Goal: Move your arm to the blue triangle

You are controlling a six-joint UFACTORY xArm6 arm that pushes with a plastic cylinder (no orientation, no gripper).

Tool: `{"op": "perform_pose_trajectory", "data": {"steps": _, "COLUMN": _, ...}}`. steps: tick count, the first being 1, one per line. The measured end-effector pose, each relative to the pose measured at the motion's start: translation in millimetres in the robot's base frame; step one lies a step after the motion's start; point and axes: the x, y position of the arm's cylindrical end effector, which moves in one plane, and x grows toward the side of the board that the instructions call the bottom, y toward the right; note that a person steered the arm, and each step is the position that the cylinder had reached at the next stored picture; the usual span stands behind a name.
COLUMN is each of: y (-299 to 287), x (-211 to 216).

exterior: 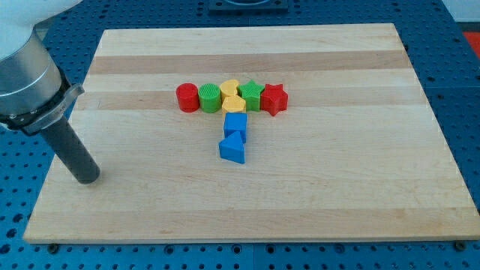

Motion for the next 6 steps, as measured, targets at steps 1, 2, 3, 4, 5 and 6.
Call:
{"op": "perform_pose_trajectory", "data": {"steps": 1, "y": 0, "x": 0}}
{"op": "perform_pose_trajectory", "data": {"steps": 2, "y": 1, "x": 0}}
{"op": "perform_pose_trajectory", "data": {"steps": 3, "y": 2, "x": -6}}
{"op": "perform_pose_trajectory", "data": {"steps": 4, "y": 26, "x": -32}}
{"op": "perform_pose_trajectory", "data": {"steps": 5, "y": 42, "x": -46}}
{"op": "perform_pose_trajectory", "data": {"steps": 6, "y": 87, "x": -47}}
